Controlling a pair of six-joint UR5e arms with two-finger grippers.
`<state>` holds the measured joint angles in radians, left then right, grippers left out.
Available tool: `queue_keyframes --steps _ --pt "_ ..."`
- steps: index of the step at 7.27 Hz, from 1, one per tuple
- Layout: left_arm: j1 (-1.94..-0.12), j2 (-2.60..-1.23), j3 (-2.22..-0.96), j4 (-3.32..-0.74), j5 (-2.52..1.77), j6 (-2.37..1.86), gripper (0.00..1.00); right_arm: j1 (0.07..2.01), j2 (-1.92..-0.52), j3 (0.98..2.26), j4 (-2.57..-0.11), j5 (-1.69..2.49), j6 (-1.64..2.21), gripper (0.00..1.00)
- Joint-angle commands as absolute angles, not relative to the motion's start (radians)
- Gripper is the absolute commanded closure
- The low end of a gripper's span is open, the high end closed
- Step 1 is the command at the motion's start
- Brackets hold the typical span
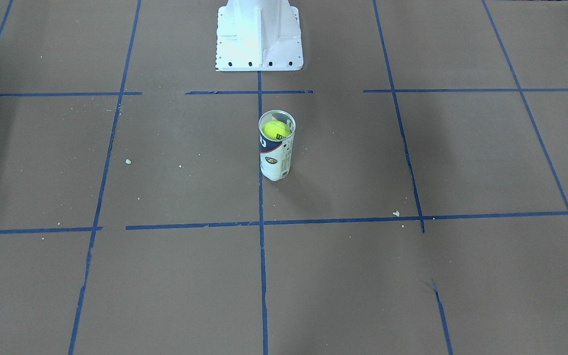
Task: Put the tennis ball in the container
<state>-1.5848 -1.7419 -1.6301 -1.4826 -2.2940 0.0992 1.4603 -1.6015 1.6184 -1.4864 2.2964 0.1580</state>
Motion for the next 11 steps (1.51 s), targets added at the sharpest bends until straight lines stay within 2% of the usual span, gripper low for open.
queue_keyframes --steps 1,4,7,11 --pt "-1.687 -1.707 -1.494 -1.488 -2.295 0.305 0.0 1.46 -1.601 1.618 -1.486 2.296 0.158 0.0" --pt "-1.695 -1.554 -1.464 -1.604 -2.295 0.29 0.0 1.46 -1.601 1.618 -1.486 2.296 0.158 0.0" --pt "-1.663 -1.588 -1.479 -1.624 -2.29 0.042 0.0 1.46 -1.601 1.618 -1.486 2.296 0.158 0.0" --pt "-1.598 -1.58 -1.485 -1.614 -2.298 0.012 0.0 1.46 -1.601 1.618 -1.486 2.296 0.158 0.0"
